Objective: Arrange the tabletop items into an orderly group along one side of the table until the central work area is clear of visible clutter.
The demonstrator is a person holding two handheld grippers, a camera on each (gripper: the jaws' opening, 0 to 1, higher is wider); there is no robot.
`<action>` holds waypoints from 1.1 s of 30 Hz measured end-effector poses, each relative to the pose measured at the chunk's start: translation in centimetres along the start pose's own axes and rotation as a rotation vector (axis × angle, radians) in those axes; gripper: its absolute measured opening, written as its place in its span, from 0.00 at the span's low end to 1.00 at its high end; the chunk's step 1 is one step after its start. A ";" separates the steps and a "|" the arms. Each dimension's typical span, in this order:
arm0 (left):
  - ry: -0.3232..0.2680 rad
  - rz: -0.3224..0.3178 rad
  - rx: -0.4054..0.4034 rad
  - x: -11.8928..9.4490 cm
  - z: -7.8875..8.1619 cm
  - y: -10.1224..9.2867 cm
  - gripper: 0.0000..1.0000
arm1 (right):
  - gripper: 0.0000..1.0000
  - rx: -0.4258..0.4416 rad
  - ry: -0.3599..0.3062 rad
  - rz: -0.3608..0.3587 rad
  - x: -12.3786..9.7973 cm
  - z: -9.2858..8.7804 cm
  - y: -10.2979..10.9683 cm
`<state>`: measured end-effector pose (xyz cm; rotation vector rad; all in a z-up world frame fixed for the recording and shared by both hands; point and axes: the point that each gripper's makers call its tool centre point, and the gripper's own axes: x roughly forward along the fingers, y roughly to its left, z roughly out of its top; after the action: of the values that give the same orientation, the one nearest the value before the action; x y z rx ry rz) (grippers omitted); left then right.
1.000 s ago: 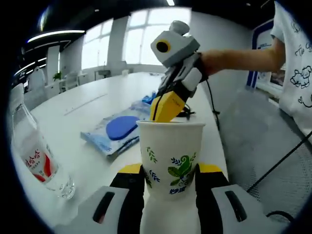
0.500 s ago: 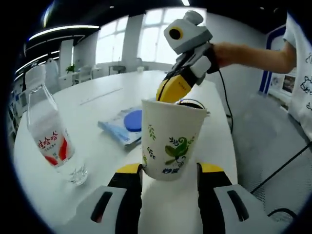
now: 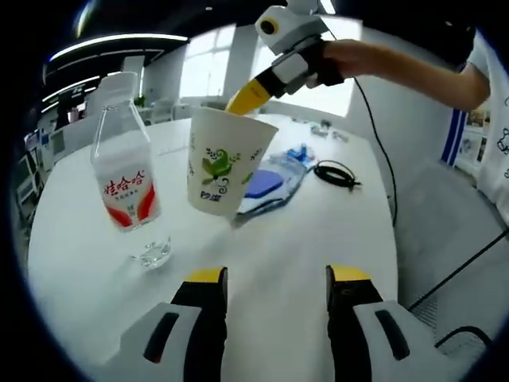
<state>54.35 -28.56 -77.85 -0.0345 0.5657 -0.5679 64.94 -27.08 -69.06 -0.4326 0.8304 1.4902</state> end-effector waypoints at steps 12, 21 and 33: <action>-0.002 0.042 -0.043 -1.0 -0.6 0.9 0.55 | 0.00 -0.019 0.086 -0.023 1.9 0.8 -2.4; -0.001 0.049 -0.070 -1.2 -1.0 0.9 0.53 | 0.00 -0.003 0.148 -0.049 3.3 0.0 -4.0; -0.006 0.055 -0.096 -1.0 -1.6 1.4 0.51 | 0.00 -0.005 0.206 -0.063 5.6 -0.9 -5.3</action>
<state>53.53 -26.64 -78.94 -0.1112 0.5866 -0.4866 69.23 -24.23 -74.87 -0.6179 0.9657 1.4053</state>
